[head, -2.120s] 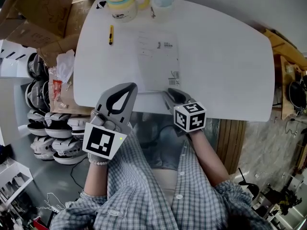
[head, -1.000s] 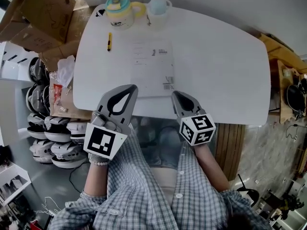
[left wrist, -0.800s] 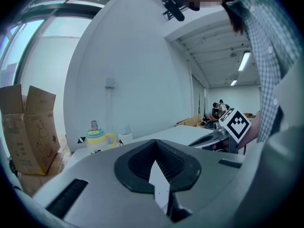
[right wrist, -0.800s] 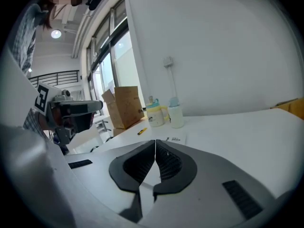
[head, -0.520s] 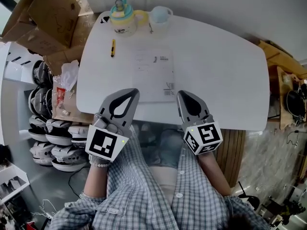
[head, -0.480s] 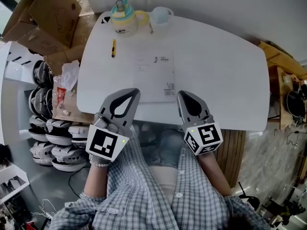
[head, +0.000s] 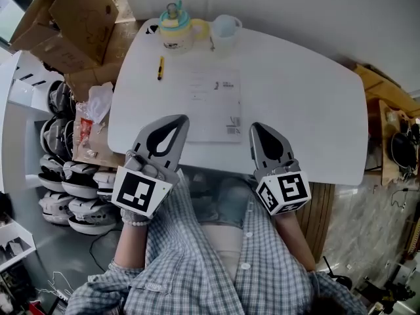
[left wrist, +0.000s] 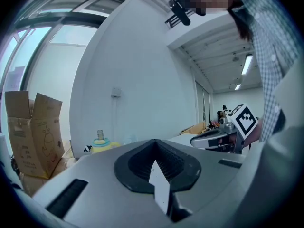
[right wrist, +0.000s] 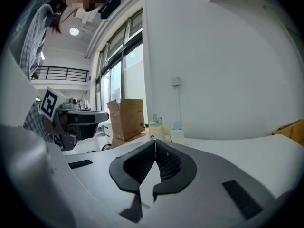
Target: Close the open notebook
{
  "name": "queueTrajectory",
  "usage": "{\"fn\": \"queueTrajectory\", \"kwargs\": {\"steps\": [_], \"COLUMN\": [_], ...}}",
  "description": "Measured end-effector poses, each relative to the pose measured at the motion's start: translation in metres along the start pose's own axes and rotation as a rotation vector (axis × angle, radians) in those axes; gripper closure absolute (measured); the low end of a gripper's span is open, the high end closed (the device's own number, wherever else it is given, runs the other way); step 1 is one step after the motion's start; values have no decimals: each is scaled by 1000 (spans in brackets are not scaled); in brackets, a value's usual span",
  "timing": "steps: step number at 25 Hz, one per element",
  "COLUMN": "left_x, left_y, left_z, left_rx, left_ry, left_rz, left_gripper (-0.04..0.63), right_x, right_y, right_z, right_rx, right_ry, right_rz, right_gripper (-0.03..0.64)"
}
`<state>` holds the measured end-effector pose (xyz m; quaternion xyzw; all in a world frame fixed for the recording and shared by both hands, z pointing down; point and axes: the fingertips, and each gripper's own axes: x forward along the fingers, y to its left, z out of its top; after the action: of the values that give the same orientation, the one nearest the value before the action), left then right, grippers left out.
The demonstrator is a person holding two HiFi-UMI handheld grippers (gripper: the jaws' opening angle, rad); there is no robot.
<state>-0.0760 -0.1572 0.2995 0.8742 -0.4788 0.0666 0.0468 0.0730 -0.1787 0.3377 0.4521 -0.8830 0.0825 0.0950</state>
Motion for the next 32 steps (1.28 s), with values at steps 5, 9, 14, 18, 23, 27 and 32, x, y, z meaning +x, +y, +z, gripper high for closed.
{"fn": "queueTrajectory", "kwargs": {"steps": [5,9,14,18,23,27,32], "left_x": [0,-1,-2,-3,-3,-4,-4], "left_y": [-3,-3,-3,-2,-1,-1,0], "left_z": [5,5,6,6,5,5,5], "left_rx": [11,14,15,14,11,11,6], "left_ry": [-12,-14,-16,-18,-16,-19,-21], "left_rz": [-7,-9,-11,-11,-9,-9,-6], "left_gripper": [590,589,589,589,589,589,589], "right_x": [-1,-1,-1,1,3,5,6], "right_y": [-3,-4,-2,2,5,6,8], "right_z": [7,9,10,8,7,7,5], "right_rx": [16,24,16,15,21,27,25], "right_ry": [-18,-24,-23,-19,-17,-13,-9], "right_rz": [-13,-21,-16,-9,-1,3,15], "right_gripper": [597,597,597,597,597,597,597]}}
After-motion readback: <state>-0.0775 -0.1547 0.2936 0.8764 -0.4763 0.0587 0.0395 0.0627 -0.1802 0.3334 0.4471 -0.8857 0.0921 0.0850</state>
